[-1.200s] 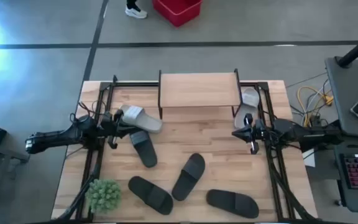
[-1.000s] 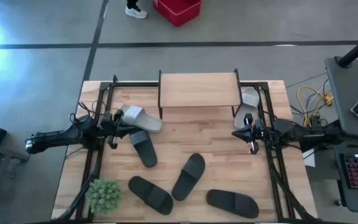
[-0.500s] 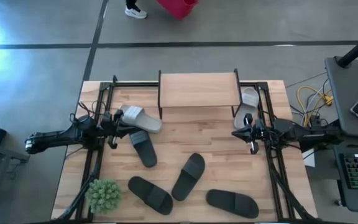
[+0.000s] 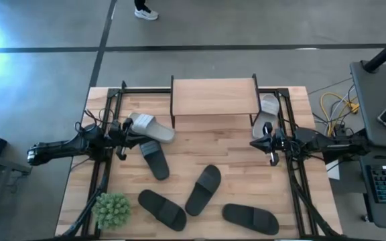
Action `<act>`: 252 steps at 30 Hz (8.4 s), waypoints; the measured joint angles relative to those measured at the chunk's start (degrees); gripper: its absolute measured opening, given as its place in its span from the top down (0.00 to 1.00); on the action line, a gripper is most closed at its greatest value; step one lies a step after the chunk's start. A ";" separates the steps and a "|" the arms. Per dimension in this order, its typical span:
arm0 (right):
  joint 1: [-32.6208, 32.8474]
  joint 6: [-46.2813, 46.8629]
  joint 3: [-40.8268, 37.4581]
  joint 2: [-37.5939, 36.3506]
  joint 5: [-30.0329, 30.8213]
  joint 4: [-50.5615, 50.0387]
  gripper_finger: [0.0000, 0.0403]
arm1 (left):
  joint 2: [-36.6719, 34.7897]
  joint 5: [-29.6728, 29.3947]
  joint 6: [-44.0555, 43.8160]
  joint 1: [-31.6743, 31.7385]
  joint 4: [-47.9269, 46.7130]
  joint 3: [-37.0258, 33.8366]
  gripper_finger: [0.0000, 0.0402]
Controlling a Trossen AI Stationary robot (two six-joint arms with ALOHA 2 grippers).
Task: Pick and place slides into the shelf
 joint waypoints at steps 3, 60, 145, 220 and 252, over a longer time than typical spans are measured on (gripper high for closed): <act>0.06 4.79 0.02 -0.01 -0.40 0.58 0.98 | 0.00 0.00 0.00 0.00 -0.02 0.00 0.97; 5.74 38.02 86.36 79.39 16.45 -70.20 0.98 | 0.00 -0.39 -0.09 -0.02 4.46 0.00 0.97; -44.05 123.24 23.31 59.38 31.23 -28.33 0.57 | 0.13 -0.46 -4.66 -0.02 6.34 0.00 0.97; -37.21 102.44 62.68 73.22 24.36 -32.74 0.97 | 3.34 -6.47 -4.66 0.00 9.13 0.57 0.97; -38.05 89.23 62.59 72.59 23.98 -36.34 0.52 | 3.37 -6.21 -4.74 -0.02 9.19 0.87 0.97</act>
